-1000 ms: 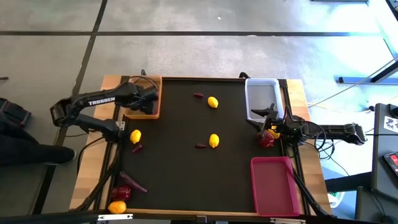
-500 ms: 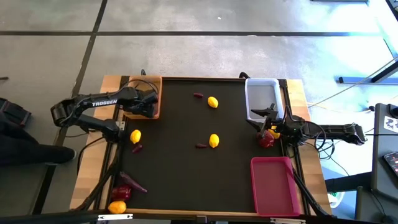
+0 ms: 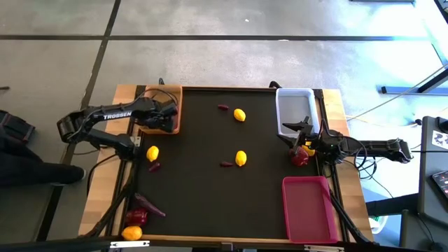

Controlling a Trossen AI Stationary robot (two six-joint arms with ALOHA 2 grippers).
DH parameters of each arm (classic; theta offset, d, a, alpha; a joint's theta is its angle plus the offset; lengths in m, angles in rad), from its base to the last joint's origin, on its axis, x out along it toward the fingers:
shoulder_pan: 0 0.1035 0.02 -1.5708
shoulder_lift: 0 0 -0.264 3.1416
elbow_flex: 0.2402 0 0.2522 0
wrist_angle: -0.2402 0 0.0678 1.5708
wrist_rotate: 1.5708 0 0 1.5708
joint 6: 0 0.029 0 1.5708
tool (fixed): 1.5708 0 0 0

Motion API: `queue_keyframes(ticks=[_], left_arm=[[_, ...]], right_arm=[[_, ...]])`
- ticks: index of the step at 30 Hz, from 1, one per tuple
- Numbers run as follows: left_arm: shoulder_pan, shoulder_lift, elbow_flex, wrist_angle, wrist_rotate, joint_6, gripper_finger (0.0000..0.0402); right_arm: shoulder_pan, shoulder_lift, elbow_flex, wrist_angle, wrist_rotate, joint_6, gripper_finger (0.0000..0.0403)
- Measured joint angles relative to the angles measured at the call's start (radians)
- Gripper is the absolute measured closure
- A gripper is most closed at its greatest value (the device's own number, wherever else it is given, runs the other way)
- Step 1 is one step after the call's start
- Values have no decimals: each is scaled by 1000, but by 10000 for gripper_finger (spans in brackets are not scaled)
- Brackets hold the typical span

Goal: Sort produce into baskets
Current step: Put the apple into the orange bin

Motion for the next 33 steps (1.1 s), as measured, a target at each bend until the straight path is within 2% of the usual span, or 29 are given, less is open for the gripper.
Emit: queue_keyframes(ticks=[7, 12, 17, 23, 33], left_arm=[[-20, 0, 102, 0, 39, 62, 84], [-90, -1, 188, 6, 96, 62, 84], [-204, -1, 237, 28, 166, 81, 84], [-350, -1, 242, 133, 245, 69, 84], [-655, -1, 242, 174, 298, -5, 84]], right_arm=[[0, 0, 0, 0, 0, 0, 164], [0, 0, 0, 0, 0, 0, 164], [0, 0, 0, 0, 0, 0, 164], [0, 0, 0, 0, 0, 0, 164], [0, 0, 0, 0, -10, 0, 164]])
